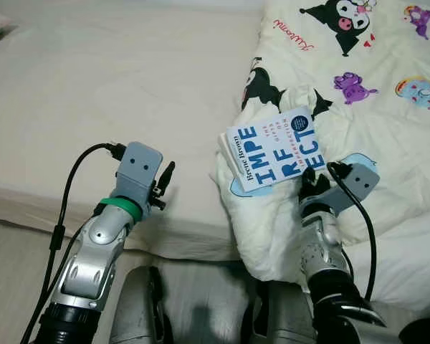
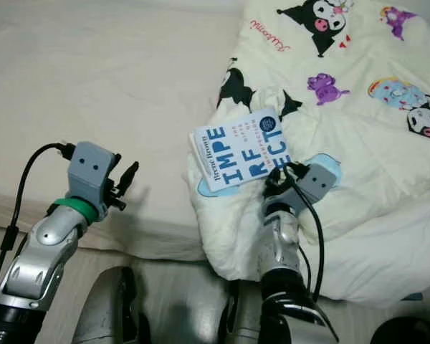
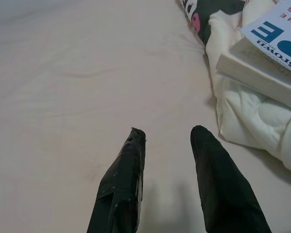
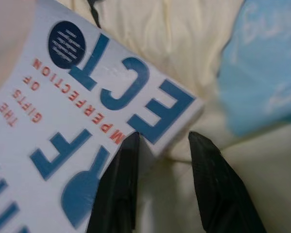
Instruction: Clean up the room
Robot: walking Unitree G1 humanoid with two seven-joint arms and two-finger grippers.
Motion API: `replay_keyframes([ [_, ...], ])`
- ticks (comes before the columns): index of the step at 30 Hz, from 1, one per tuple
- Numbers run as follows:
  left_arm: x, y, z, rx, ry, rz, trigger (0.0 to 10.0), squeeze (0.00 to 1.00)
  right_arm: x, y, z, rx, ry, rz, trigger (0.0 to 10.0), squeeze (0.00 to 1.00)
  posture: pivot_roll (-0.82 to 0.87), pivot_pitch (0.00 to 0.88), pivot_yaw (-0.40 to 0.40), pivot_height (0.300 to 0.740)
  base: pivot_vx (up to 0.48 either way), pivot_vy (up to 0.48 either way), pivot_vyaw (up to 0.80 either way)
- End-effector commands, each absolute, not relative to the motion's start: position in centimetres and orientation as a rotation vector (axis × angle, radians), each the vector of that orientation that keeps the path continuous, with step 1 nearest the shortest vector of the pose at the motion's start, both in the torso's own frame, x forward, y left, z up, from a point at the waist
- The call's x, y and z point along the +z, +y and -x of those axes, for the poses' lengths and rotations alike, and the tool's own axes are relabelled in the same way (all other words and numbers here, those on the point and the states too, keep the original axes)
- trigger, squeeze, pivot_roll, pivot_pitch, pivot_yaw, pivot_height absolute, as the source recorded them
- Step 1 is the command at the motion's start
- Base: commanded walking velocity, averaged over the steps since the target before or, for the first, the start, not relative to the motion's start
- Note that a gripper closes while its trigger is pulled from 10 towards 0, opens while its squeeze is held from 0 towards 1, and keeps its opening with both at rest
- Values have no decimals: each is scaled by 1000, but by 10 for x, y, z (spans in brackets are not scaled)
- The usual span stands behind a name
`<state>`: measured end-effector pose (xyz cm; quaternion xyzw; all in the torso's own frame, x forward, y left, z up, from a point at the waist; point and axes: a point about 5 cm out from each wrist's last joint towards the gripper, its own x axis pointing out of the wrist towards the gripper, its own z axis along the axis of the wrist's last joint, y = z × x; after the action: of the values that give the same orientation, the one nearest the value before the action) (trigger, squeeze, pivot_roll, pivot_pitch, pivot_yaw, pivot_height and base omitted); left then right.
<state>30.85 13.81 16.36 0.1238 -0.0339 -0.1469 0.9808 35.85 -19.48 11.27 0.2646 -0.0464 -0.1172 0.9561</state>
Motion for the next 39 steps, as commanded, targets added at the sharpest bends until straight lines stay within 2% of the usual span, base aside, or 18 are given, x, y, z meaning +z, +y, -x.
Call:
replay_keyframes([
  [1,159,144,-304,-287,-40,-265,10000,0,112,-193,-363,-191,-70,-635,10000,0,176,222,97,580,0,0,0],
  [7,158,146,-301,-284,-34,-268,10000,0,130,-184,-372,-47,-136,-801,10000,0,176,226,98,580,0,0,0],
  [10,158,146,-301,-284,-33,-268,10000,0,133,-182,-373,-26,-150,-815,10000,0,176,226,98,580,0,0,0],
  [17,158,145,-301,-294,-27,-270,10000,0,150,-164,-368,195,-230,-942,10000,0,163,231,108,580,0,0,0],
  [20,158,144,-302,-299,-26,-271,10000,0,147,-162,-370,204,-207,-978,10000,0,163,229,110,580,0,0,0],
  [25,160,145,-302,-298,-28,-277,10000,0,125,-174,-379,7,-61,-1077,10000,0,185,231,111,580,0,0,0],
  [31,160,147,-301,-294,-27,-280,10000,0,119,-176,-379,-39,-24,-1085,10000,0,199,233,114,580,0,0,0],
  [39,160,148,-297,-287,-21,-283,10000,0,137,-167,-387,128,-18,-990,10000,0,210,248,114,580,0,0,0],
])
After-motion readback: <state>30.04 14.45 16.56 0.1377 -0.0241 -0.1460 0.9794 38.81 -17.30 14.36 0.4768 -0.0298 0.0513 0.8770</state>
